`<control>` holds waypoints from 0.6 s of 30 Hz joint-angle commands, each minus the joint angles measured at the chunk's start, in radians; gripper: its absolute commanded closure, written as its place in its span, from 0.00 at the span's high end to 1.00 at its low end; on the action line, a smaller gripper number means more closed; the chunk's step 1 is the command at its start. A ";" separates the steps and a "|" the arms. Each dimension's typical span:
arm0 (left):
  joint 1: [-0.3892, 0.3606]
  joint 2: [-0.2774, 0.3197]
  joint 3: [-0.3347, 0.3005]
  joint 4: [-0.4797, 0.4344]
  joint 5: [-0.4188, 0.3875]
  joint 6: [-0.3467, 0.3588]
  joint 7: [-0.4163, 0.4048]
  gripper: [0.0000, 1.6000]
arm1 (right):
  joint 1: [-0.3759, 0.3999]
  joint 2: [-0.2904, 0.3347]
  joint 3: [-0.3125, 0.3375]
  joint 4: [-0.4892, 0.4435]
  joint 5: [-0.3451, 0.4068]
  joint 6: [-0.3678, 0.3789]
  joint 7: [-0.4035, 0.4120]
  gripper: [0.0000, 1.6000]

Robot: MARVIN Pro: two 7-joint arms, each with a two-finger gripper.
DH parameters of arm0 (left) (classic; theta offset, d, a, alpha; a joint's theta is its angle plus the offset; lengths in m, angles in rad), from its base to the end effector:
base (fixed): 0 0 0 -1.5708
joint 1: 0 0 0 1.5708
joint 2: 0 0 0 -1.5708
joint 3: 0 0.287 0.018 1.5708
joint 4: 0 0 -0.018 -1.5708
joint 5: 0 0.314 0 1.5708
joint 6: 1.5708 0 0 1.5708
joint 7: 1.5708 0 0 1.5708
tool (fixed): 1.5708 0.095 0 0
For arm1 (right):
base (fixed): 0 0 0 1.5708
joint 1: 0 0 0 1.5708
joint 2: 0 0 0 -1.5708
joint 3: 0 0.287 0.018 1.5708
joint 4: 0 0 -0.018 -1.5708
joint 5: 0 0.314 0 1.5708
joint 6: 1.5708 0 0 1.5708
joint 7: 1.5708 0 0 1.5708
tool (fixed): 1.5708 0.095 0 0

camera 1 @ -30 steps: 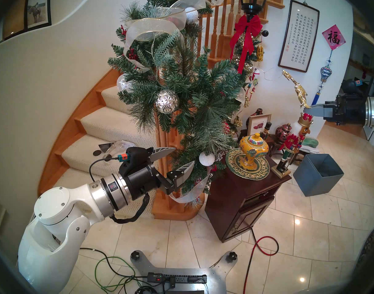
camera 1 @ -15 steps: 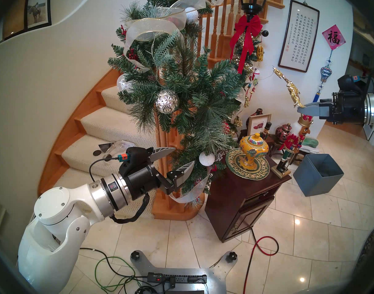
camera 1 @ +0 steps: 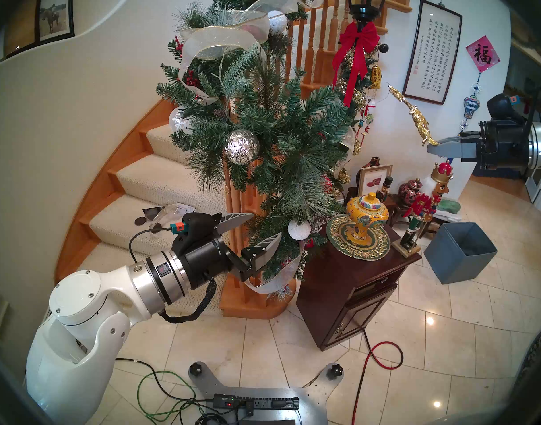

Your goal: Hang the ornament onto the Christmas-tree-style decoration

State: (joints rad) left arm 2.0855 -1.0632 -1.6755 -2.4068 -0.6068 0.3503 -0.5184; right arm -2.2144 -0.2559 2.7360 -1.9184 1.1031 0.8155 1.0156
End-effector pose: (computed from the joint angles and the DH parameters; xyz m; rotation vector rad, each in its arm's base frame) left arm 0.2486 -0.0180 -0.1603 1.7430 -0.6816 1.6106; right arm 0.2971 -0.1991 0.0718 -2.1057 -0.9854 -1.3538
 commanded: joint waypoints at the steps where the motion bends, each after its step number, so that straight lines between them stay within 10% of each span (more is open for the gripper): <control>1: -0.001 0.000 -0.001 -0.006 0.000 -0.001 0.000 1.00 | -0.002 0.037 0.041 -0.005 0.019 -0.009 0.104 0.00; 18: -0.001 0.000 -0.001 -0.006 0.000 -0.001 0.000 1.00 | -0.024 0.080 0.089 -0.046 0.057 -0.010 0.117 0.00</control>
State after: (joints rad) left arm 2.0855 -1.0632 -1.6755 -2.4068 -0.6067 0.3503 -0.5184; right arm -2.2394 -0.2102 2.7937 -1.9637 1.1434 0.8077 1.0242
